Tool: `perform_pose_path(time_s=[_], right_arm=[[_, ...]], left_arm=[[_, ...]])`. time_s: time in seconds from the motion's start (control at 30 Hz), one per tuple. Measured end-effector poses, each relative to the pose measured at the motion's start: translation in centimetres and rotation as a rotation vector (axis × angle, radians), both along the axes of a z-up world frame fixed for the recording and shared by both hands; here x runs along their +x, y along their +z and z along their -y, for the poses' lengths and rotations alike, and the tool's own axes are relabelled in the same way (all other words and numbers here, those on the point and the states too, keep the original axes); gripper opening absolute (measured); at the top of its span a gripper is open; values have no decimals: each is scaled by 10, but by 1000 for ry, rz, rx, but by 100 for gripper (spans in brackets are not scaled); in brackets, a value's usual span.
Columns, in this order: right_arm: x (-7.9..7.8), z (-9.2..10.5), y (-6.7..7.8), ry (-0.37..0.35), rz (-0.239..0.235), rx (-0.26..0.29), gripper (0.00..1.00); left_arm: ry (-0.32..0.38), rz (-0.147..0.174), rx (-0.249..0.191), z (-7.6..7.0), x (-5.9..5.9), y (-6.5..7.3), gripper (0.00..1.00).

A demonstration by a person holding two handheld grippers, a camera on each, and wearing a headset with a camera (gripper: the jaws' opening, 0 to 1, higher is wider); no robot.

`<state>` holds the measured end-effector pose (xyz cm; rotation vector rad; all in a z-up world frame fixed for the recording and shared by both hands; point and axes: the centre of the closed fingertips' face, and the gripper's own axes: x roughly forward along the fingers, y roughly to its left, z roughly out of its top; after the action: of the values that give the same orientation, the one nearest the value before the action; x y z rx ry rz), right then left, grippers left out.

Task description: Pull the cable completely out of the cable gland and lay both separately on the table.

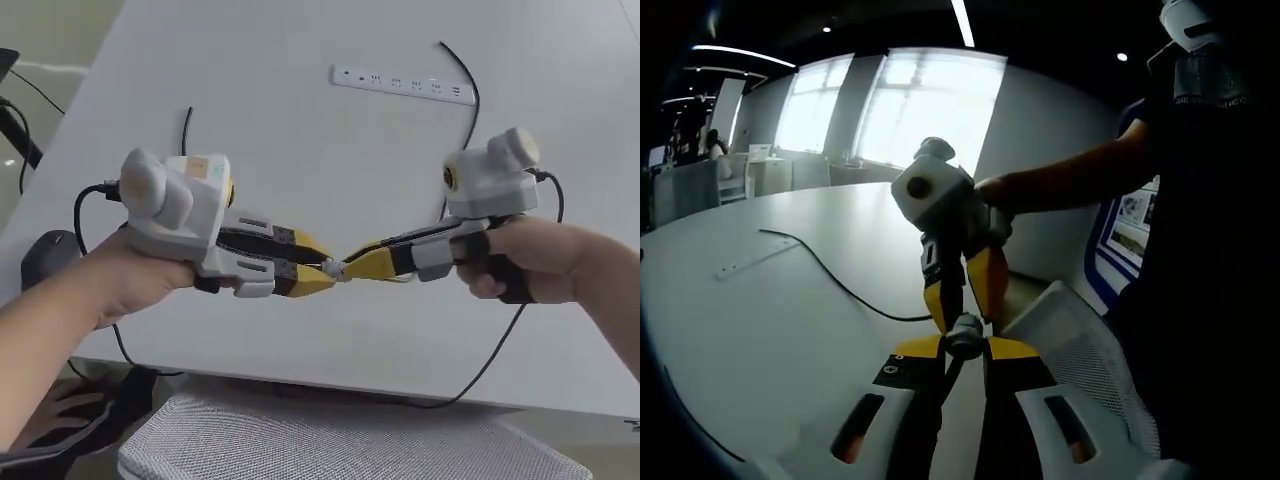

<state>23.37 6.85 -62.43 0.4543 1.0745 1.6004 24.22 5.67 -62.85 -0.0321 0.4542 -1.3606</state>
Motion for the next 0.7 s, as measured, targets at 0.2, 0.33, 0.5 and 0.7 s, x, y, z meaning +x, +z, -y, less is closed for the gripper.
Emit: perform_pose_path(time_s=[0.2, 0.33, 0.5, 0.7], right_arm=[[2, 2, -3, 24, 99, 0, 8], [1, 2, -6, 58, 221, -22, 8], [0, -1, -5, 87, 394, -56, 7], [2, -3, -3, 99, 587, -97, 7]], left_arm=[[0, -5, -4, 1, 0, -1, 15], [0, -9, 1, 2, 0, -3, 15], [4, -13, 3, 0, 0, -3, 15], [20, -26, -9, -3, 2, 0, 15]])
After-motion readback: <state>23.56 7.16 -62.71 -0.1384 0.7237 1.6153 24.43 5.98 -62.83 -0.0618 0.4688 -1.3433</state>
